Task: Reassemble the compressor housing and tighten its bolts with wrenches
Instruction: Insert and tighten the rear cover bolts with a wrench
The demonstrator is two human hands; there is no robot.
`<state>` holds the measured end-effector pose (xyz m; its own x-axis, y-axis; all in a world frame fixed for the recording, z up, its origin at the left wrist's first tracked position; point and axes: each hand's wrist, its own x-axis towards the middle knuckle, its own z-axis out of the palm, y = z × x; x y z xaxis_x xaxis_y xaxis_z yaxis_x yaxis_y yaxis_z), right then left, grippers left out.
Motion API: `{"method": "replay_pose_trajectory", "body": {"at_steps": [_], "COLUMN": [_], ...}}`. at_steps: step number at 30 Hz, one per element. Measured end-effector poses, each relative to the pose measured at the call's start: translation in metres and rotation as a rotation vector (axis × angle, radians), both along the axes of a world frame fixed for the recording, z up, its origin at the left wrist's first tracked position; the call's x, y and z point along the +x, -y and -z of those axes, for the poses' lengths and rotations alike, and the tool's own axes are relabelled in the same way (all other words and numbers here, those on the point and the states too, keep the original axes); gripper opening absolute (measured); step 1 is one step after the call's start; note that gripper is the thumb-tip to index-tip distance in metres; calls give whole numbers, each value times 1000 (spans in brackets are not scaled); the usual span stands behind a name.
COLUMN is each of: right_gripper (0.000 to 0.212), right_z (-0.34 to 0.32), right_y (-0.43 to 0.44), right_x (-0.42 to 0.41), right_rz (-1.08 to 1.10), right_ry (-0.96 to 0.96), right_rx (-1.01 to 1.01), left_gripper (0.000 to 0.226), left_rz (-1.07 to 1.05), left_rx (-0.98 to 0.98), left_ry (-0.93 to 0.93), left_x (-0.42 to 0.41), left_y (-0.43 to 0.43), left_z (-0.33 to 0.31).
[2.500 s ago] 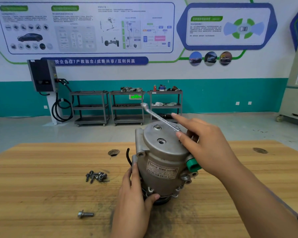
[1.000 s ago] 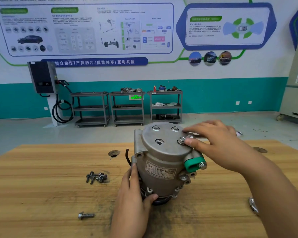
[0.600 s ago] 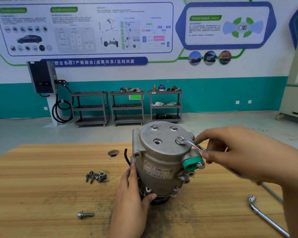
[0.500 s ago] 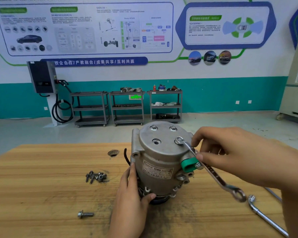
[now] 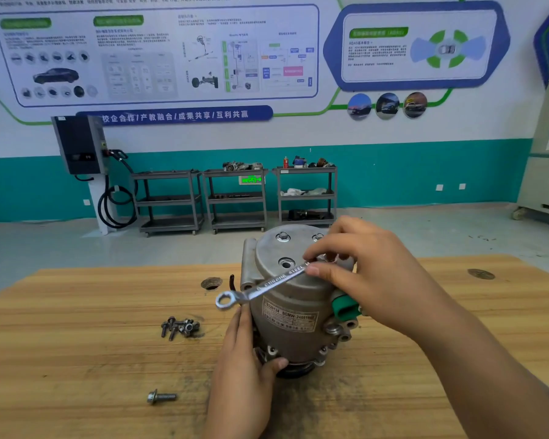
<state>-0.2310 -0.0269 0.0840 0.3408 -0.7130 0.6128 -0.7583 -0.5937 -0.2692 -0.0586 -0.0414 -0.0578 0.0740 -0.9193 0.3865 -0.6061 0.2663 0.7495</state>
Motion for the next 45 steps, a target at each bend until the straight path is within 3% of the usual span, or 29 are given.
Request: {"method": "replay_pose_trajectory", "body": {"at_steps": [9,14,25,31,34,39,45], "right_gripper": [24,34,31,23,28,19,22], "right_z": [8,11,-9,-20,-21,-21,-10], "right_y": [12,19,6,-16,-22,-32,-18], "right_x": [2,-1,-31,-37,-35,-23,-4], "right_rz": [202,235,455,341,225,22,-41], "right_ry": [93,117,-160,-126,-114,-58,17], "right_rx": [-87,2,189,319,298,311,198], "left_gripper": [103,102,104,103,104,103,100], "left_rz": [-6,-2,-14,-15,-18,2,6], "left_rx": [5,7,-12,-23,-15,-3,7], "left_ry": [3,5,12,22,18,5,-13], "left_x": [-4,-3,-2,-3,-3,-1,-2], "left_y": [-2,-2,-2,-2,-2,-3,-3], "left_z": [-3,-3,-2,-1,-1,-2,-1]}}
